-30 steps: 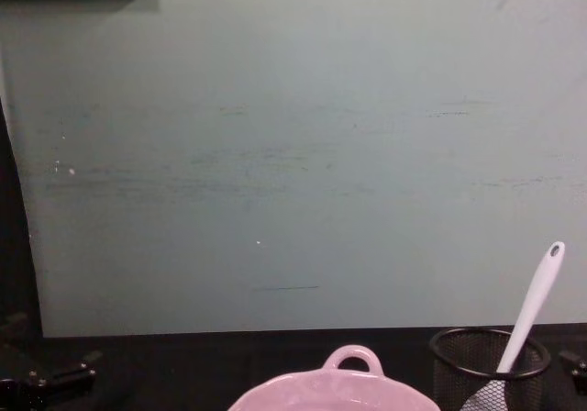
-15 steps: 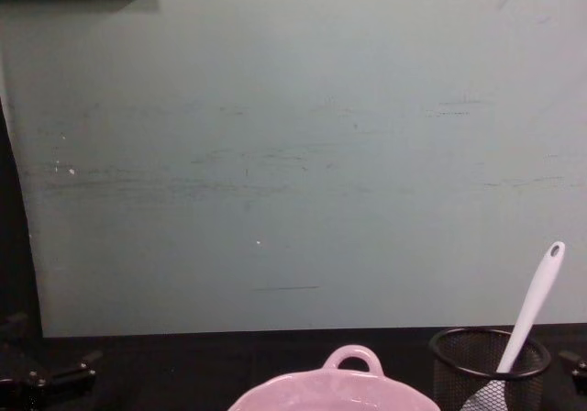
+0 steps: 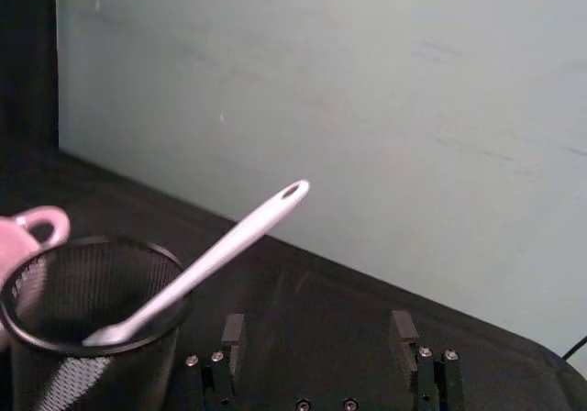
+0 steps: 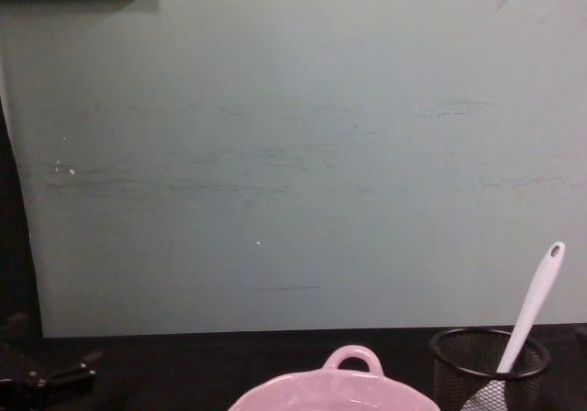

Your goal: Use the one hand to pick up the spoon and stir the clear water in the bowl.

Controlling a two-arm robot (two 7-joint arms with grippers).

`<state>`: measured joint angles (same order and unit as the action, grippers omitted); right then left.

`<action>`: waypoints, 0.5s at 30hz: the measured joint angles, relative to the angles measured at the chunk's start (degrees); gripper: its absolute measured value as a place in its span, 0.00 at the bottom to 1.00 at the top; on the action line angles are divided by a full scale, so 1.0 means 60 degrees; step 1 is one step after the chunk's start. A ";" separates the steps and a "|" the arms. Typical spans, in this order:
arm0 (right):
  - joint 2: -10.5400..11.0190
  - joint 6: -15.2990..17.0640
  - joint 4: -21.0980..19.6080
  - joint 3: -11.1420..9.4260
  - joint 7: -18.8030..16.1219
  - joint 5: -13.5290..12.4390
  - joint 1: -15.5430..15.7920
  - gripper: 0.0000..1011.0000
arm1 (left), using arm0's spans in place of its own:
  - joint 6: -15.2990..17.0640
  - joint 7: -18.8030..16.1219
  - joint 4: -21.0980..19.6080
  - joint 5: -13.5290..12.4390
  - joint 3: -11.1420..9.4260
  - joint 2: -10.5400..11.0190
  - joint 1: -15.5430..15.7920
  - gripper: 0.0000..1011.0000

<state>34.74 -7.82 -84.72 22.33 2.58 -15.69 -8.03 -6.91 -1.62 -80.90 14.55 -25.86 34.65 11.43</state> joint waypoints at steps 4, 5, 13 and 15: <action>-0.0047 -0.0157 -0.0461 -0.0453 -0.0247 -0.0695 0.0426 0.99 | 0.0000 0.0000 0.0000 0.0000 0.0000 0.0000 -0.0001 1.00; -0.0047 -0.0157 -0.0461 -0.0453 -0.0247 -0.0695 0.0426 0.99 | 0.0000 0.0000 0.0000 0.0000 0.0000 0.0000 0.0000 1.00; -0.0756 -0.0111 -0.0407 -0.1304 -0.1803 -0.3375 0.0614 0.99 | 0.0000 0.0000 0.0000 0.0000 0.0000 -0.0001 0.0000 1.00; -0.0935 -0.0020 -0.0300 -0.1414 -0.2044 -0.3770 0.0550 0.99 | 0.0000 0.0000 0.0000 0.0000 0.0000 0.0000 0.0000 1.00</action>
<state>29.13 -7.94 -86.52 13.85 -9.68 -38.31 -4.72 -6.90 -1.62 -80.90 14.55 -25.86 34.65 11.43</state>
